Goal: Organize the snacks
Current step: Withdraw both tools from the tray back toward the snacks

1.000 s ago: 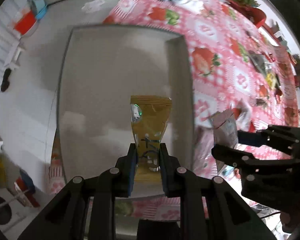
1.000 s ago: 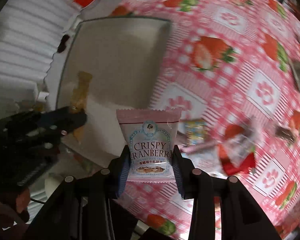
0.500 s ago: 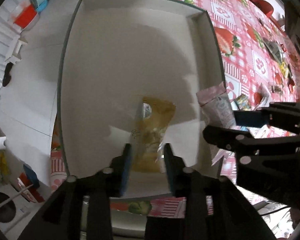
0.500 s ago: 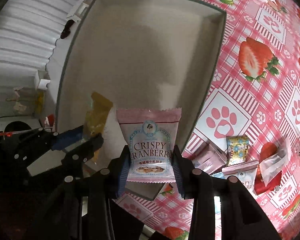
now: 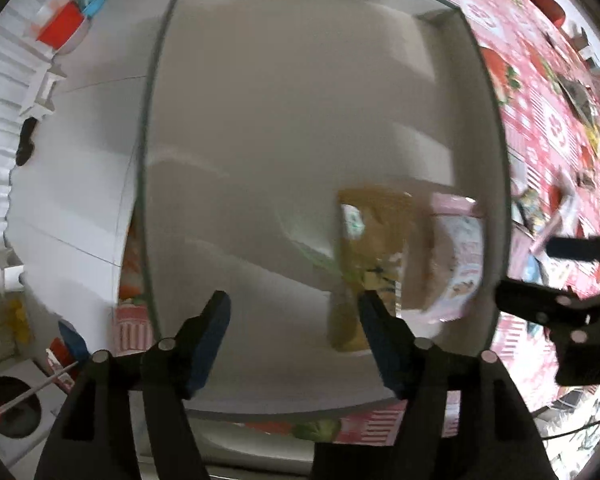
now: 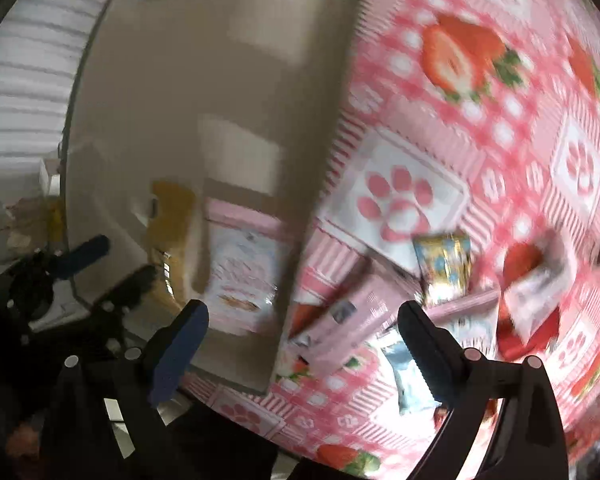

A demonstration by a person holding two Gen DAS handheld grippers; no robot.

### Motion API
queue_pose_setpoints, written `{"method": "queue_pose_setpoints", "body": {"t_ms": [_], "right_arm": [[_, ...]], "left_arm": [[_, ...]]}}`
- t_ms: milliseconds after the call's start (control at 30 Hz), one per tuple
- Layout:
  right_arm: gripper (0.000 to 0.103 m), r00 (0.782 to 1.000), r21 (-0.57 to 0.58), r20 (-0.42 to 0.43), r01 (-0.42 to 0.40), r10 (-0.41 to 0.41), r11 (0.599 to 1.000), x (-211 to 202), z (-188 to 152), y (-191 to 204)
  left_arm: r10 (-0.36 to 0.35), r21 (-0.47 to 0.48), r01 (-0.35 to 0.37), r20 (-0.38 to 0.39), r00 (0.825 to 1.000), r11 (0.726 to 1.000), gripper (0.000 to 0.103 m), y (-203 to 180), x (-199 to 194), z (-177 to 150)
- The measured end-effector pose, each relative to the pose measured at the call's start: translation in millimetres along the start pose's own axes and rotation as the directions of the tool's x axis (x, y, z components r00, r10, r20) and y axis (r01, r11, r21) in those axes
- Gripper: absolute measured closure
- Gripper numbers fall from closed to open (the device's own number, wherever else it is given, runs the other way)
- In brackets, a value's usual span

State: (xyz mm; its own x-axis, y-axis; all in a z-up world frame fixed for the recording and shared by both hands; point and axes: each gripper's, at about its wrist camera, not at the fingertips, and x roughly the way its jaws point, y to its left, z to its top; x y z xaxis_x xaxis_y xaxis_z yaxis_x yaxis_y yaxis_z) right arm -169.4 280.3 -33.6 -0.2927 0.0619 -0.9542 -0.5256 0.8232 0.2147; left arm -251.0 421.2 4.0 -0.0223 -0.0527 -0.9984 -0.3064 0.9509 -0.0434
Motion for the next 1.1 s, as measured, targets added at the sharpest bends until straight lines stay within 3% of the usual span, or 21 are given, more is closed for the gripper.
{"method": "queue_pose_setpoints", "body": {"t_ms": [133,433,600,833,1100], "right_arm": [[0.007,1.0,0.011,-0.011,0.012,-0.012,1.0,4.9,-5.5,-11.9],[0.006,0.999,0.025,0.045,-0.016,0.015,1.0,-7.5,-18.1,-46.8],[0.001,0.994,0.086,0.106,-0.019,0.01,0.996,-28.0,-19.7,-108.8],[0.001,0.994,0.255,0.101,0.024,-0.051,0.967,-32.8,-45.2,-196.9],[0.001,0.996,0.311,0.07,0.036,-0.061,0.95,-5.7,-58.7,-212.3]], "left_arm": [[0.055,0.034,-0.055,-0.021,0.998,0.998,0.032,12.7,9.0,4.5],[-0.025,0.085,0.016,0.096,0.995,0.996,0.03,-4.5,-31.7,2.0],[-0.051,0.148,0.029,0.146,0.988,0.988,0.026,-40.2,-53.3,3.2],[-0.094,0.268,0.05,0.152,0.984,0.962,0.025,-87.4,-65.6,23.6],[-0.085,0.293,0.047,0.116,0.99,0.955,0.025,-103.2,-64.4,18.9]]}}
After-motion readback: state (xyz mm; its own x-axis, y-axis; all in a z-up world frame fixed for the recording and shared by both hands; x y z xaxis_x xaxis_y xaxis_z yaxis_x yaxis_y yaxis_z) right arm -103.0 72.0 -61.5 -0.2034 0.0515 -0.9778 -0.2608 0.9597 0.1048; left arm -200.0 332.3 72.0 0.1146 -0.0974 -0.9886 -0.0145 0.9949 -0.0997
